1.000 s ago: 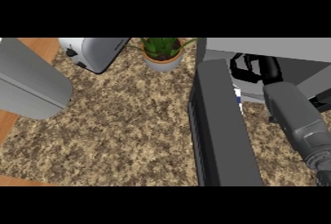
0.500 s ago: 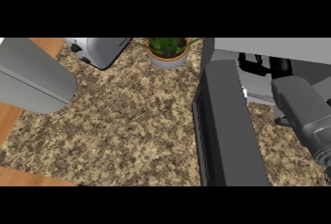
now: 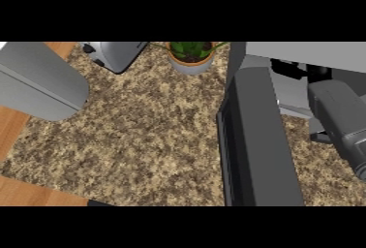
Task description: Pick up the milk, place it into the microwave and close the microwave
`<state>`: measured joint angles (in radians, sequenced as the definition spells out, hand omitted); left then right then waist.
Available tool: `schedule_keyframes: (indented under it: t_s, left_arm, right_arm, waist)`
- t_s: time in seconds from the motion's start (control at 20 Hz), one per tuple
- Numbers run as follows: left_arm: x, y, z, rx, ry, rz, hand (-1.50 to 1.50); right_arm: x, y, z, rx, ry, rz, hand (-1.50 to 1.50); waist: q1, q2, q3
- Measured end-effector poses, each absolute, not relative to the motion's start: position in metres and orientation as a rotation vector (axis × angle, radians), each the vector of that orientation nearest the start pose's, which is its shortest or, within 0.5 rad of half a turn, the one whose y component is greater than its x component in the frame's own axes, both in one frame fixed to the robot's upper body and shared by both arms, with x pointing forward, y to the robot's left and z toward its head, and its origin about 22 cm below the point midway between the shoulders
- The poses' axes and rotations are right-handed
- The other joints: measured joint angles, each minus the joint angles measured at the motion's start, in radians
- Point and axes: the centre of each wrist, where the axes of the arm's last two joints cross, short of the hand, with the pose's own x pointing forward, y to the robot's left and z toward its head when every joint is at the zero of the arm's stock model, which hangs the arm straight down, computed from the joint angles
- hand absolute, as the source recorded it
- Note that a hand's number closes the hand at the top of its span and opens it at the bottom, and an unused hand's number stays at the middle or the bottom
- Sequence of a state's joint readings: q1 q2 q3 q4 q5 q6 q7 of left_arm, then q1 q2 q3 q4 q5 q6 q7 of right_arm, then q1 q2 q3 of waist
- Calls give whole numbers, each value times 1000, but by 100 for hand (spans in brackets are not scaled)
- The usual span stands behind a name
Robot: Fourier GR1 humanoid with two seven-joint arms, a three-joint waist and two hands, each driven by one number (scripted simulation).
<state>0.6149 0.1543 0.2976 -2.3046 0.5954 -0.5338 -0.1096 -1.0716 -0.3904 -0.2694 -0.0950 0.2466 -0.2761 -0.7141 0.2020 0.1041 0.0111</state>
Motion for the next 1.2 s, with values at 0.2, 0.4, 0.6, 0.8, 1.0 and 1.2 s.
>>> schedule_keyframes:
  t_s: [0.2,0.4,0.6,0.8,1.0,1.2]
  left_arm:
    - [81,327,105,-268,-1981,-75,-150]
    - [84,330,107,-250,-1987,-87,-150]
    - [86,331,109,-240,-1979,-109,-150]
    - [88,331,110,-234,-1974,-122,-150]
    - [91,333,109,-229,-1967,-123,-150]
    - [95,334,110,-225,-1960,-138,-150]
  right_arm:
    - [441,-301,65,-598,-1869,305,150]
    - [441,-306,69,-605,-1872,302,150]
    - [442,-307,73,-611,-1877,298,150]
    - [441,-315,76,-675,-1862,313,-150]
    - [448,-293,79,-561,-1914,267,-150]
    - [453,-272,79,-456,-1902,331,-150]
  waist:
    - [10,5,0]
    - [16,9,1]
    - [18,14,2]
    - [23,18,0]
    - [25,12,2]
    - [34,7,-1]
